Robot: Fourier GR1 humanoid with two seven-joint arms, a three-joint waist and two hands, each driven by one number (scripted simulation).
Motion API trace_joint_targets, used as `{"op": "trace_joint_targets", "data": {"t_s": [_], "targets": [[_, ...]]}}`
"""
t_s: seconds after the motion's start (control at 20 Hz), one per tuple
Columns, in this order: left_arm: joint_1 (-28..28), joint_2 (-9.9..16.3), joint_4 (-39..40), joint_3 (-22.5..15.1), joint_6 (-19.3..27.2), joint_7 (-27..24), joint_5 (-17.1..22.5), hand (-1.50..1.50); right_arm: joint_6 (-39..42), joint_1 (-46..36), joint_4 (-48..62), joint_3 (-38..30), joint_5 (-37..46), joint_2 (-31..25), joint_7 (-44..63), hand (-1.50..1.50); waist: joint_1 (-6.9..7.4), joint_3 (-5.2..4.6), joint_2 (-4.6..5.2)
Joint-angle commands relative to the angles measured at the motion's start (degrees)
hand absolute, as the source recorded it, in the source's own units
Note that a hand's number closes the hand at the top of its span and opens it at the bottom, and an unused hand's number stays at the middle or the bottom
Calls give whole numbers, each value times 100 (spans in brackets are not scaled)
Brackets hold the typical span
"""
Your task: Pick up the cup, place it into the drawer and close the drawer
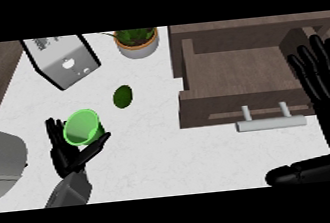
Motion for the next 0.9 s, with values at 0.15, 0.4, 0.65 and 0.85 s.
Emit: {"op": "trace_joint_targets", "data": {"t_s": [0.15, 0.4, 0.65, 0.85], "targets": [[-524, 90, 746, 119, -840, -476, 91, 150, -283, -486, 65, 174, 288, 62, 312, -150, -35, -6, 16], [-438, 111, 918, 87, -1104, -973, 2, 150, 31, -79, 143, -75, 1, -29, -138, -150, -21, -1, 10], [-455, 171, 984, 162, -658, -1397, -125, 150, -46, -340, 50, -244, -164, -128, 167, -150, -28, -3, 17], [-606, 249, 538, -104, -644, -1072, -351, 150, 172, 36, 14, -193, -181, -150, -33, -150, 0, 3, -6]]}}
